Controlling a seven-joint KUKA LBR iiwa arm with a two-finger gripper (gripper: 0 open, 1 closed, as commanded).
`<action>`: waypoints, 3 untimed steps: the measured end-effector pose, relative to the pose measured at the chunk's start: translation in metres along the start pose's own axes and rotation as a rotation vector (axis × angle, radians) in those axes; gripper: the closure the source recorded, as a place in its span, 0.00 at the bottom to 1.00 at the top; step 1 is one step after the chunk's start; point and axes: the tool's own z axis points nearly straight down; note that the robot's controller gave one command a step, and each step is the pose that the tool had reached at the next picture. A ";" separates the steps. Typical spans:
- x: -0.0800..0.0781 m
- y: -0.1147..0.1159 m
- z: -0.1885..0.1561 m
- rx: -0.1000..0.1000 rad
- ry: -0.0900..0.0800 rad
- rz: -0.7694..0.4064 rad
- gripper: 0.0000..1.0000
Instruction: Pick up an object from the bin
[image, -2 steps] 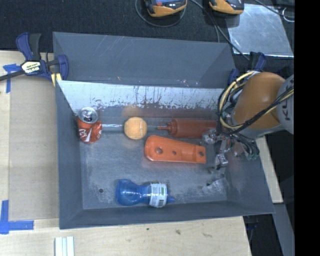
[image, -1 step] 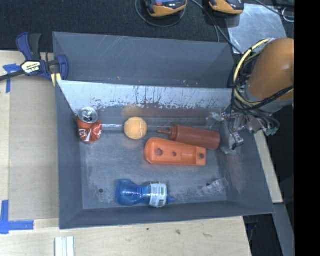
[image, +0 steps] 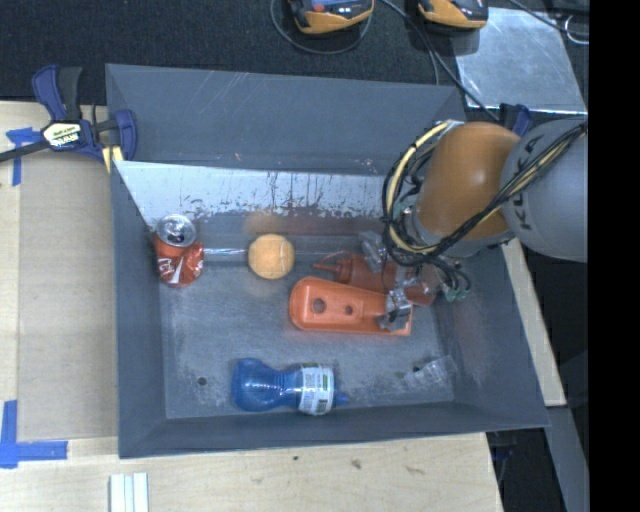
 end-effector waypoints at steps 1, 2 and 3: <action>0.003 -0.004 -0.006 -0.005 0.011 0.001 1.00; 0.006 -0.003 -0.005 -0.008 0.023 0.000 0.00; 0.004 -0.004 -0.005 -0.006 0.013 0.000 1.00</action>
Offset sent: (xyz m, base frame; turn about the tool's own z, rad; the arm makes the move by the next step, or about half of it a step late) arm 0.0000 0.0000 0.0000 0.0000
